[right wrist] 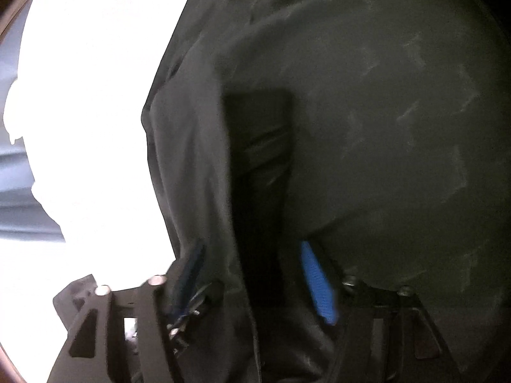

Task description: Fold clothes

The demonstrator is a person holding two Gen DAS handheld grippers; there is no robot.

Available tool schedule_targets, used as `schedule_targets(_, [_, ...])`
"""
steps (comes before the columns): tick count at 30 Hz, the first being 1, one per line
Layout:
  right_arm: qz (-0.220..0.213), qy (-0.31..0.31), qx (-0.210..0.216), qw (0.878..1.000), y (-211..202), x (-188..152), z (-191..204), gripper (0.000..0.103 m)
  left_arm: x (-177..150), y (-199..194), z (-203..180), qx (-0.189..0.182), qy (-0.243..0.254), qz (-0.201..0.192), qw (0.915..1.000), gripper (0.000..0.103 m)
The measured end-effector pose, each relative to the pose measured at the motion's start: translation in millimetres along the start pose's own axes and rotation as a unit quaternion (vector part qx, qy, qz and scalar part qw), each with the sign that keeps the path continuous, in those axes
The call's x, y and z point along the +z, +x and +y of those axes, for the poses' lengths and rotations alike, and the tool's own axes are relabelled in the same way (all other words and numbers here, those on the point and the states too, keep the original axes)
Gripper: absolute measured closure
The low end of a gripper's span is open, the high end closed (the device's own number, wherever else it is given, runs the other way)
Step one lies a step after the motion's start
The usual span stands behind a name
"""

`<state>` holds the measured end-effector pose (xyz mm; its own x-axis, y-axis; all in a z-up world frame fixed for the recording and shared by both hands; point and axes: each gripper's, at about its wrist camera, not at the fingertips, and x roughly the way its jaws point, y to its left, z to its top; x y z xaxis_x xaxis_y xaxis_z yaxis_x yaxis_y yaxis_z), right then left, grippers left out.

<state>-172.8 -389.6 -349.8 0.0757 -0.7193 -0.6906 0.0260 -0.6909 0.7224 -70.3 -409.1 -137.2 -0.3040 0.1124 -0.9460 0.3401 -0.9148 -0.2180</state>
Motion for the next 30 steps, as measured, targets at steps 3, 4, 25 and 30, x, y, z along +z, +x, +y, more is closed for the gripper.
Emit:
schedule_targets(3, [0.005,-0.043,-0.033,0.999,3.1,-7.3,13.5,0.096,-2.8,-19.8,3.3,-0.044,-0.033,-0.036,0.9978,0.092])
schedule_targets(4, [0.007,-0.045,-0.032,0.998,1.6,-8.7,16.2,0.097,-4.1,-26.7,3.6,-0.056,-0.041,-0.048,0.9964,0.092])
schedule_targets(25, [0.014,-0.049,0.077,0.996,-54.8,-40.1,75.1,0.098,-91.3,-151.0,-20.2,-0.077,-0.027,-0.122,0.9892,0.035])
schedule_targets(30, [0.011,-0.051,0.078,0.996,-57.1,-40.1,80.1,0.098,-108.7,-177.7,-37.6,-0.016,-0.007,-0.151,0.9884,0.035])
